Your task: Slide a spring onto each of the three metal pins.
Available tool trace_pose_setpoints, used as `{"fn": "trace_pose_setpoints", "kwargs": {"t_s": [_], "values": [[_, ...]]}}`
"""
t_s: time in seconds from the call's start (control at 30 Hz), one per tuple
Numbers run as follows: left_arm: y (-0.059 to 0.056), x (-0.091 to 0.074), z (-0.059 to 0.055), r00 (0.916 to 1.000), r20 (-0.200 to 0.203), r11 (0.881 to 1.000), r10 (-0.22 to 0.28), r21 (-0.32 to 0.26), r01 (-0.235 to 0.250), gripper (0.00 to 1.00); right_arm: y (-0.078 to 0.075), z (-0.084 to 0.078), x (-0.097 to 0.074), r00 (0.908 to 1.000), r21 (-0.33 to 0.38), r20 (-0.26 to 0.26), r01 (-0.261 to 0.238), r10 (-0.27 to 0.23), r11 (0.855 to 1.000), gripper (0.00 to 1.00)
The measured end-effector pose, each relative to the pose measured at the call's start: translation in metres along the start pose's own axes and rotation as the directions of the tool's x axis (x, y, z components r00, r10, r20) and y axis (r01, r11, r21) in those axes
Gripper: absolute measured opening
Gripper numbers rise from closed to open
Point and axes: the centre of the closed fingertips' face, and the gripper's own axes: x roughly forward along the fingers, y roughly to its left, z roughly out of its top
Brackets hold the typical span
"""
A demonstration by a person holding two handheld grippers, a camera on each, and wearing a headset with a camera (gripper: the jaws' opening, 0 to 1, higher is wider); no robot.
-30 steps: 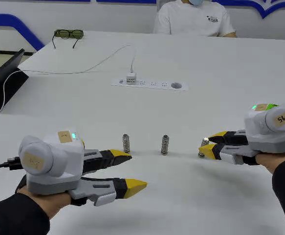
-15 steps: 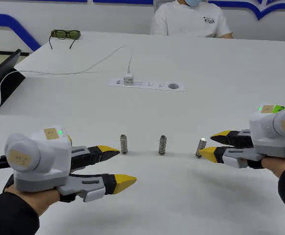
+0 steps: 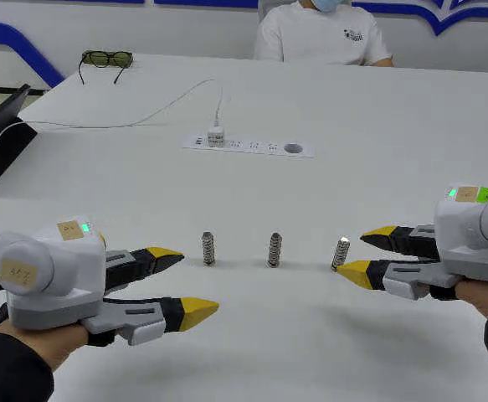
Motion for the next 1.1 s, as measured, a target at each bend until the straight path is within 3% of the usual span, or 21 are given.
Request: {"fn": "trace_pose_setpoints", "kwargs": {"t_s": [0.37, 0.67, 1.1], "values": [[0.008, -0.003, -0.005, 0.9997, -0.002, 0.999, 0.025, -0.021, -0.025, 0.57, 0.011, -0.003, -0.005, 0.9994, -0.014, 0.024, -0.024, 0.024, 1.0, 0.44], [0.01, -0.004, -0.009, 0.9994, -0.008, 0.999, 0.034, -0.027, -0.034, 0.59, 0.011, -0.017, -0.01, 0.9995, 0.001, 0.021, -0.023, 0.023, 1.0, 0.46], [0.013, -0.005, -0.016, 0.9986, -0.017, 0.998, 0.051, -0.043, -0.051, 0.61, 0.019, -0.016, -0.014, 0.9987, -0.002, 0.042, -0.03, 0.03, 1.0, 0.52]]}}
